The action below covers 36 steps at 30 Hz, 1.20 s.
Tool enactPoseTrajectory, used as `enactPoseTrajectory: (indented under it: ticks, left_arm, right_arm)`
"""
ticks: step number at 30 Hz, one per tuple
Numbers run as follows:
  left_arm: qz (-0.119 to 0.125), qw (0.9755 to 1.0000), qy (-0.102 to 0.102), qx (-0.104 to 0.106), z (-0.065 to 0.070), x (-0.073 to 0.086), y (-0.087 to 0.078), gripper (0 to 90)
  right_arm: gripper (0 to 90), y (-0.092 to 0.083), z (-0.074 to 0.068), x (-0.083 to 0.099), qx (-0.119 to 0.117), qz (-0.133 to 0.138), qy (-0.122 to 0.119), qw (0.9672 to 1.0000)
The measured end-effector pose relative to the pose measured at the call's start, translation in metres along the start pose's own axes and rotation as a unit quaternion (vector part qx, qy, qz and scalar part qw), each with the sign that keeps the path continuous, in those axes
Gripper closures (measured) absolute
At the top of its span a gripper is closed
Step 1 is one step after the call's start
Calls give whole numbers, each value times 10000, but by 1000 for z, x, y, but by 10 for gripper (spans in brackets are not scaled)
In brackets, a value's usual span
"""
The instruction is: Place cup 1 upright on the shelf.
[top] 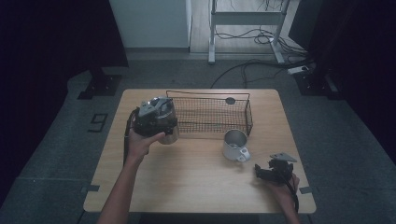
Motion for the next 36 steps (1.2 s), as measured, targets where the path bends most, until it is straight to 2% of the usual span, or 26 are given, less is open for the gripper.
enactPoseTrajectory:
  ticks: [8, 36]
  left_arm:
    - [8, 10000, -49, 49, 1, -5, 7, 37]
    - [-59, 10000, -45, 5, 1, -18, 24, 37]
  right_arm:
    - [69, 0, 0, 0, -5, -1, -1, 10000]
    - [69, 0, 0, 0, -4, 9, -2, 10000]
Point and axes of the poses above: each handheld gripper's, and its own axes: y roughly forward along the jaws, x roughly out of its underside, z roughly to its right, the point moved 5 cm from there along y, roughly forward along the jaws, and after that the axes turned 9 degrees about y, right-handed, at the moved point
